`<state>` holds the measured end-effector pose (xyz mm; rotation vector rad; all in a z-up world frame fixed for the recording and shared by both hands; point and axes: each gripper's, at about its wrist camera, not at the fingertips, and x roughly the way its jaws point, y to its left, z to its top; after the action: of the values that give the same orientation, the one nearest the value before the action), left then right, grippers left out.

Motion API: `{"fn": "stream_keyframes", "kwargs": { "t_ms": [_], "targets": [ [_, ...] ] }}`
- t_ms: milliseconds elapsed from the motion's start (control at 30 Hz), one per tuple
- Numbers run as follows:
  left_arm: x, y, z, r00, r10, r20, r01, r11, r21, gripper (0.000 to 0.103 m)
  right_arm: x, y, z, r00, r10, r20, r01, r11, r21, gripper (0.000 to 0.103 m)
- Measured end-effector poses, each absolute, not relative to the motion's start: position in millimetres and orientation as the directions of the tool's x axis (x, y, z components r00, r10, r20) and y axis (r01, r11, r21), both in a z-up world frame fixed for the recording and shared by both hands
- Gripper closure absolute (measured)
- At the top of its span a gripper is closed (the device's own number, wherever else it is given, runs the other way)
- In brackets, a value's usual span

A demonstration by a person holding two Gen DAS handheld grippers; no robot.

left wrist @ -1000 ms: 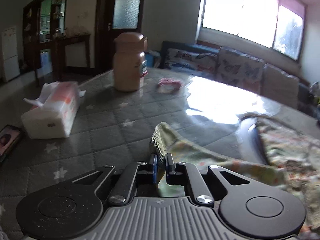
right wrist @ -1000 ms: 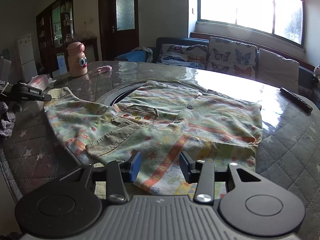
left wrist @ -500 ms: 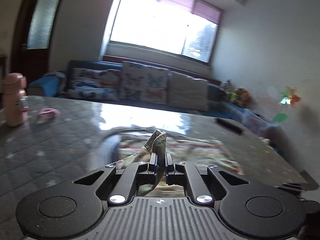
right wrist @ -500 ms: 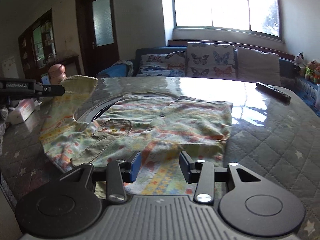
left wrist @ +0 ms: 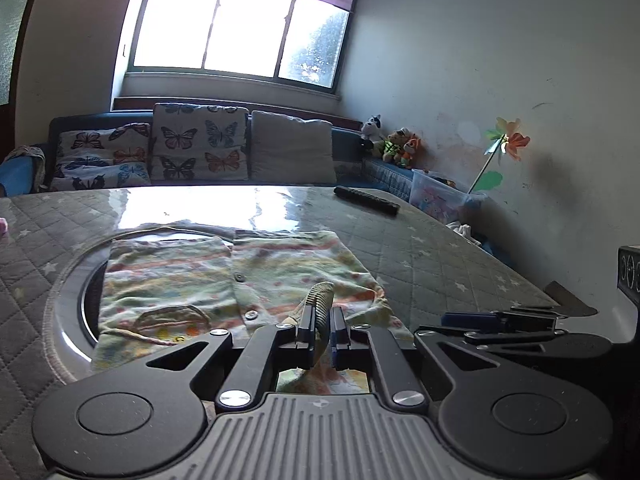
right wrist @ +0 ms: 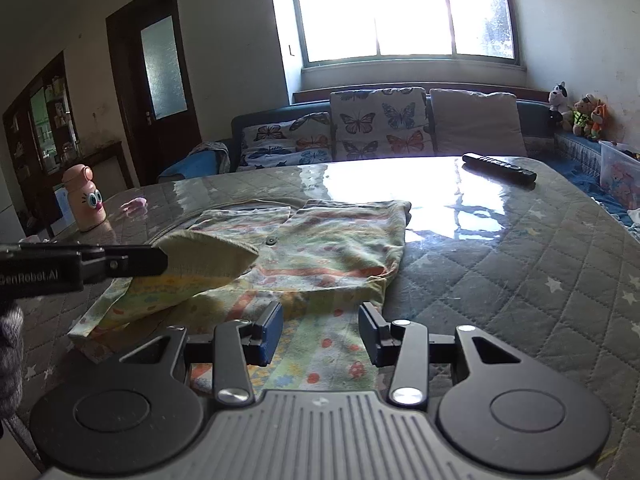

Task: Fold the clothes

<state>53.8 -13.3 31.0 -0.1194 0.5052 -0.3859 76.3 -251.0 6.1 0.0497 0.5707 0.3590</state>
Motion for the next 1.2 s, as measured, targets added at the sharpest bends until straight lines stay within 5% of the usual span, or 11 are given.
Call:
{"fn": "stream_keyframes", "kwargs": {
  "t_ms": [300, 567, 767, 1200],
  "targets": [
    [60, -37, 31, 0.803, -0.431, -0.412, 0.362, 0.901, -0.239, 0.096, 81, -260, 1, 0.785, 0.325, -0.527, -0.289, 0.945, 0.153, 0.061],
    [63, -48, 16, 0.764, -0.437, -0.474, 0.397, 0.898, -0.188, 0.092, 84, -267, 1, 0.787, 0.318, -0.529, -0.269, 0.948, 0.17, 0.061],
    [55, -46, 17, 0.762, -0.439, -0.475, 0.43, 0.893, -0.135, 0.075, 87, -259, 3, 0.782, 0.339, -0.524, -0.282, 0.941, 0.187, 0.061],
    [62, 33, 2, 0.807, -0.231, -0.543, 0.239, 0.969, -0.056, 0.075, 103, -214, -3, 0.717, 0.421, -0.556, -0.403, 0.901, 0.164, 0.062]
  ]
}}
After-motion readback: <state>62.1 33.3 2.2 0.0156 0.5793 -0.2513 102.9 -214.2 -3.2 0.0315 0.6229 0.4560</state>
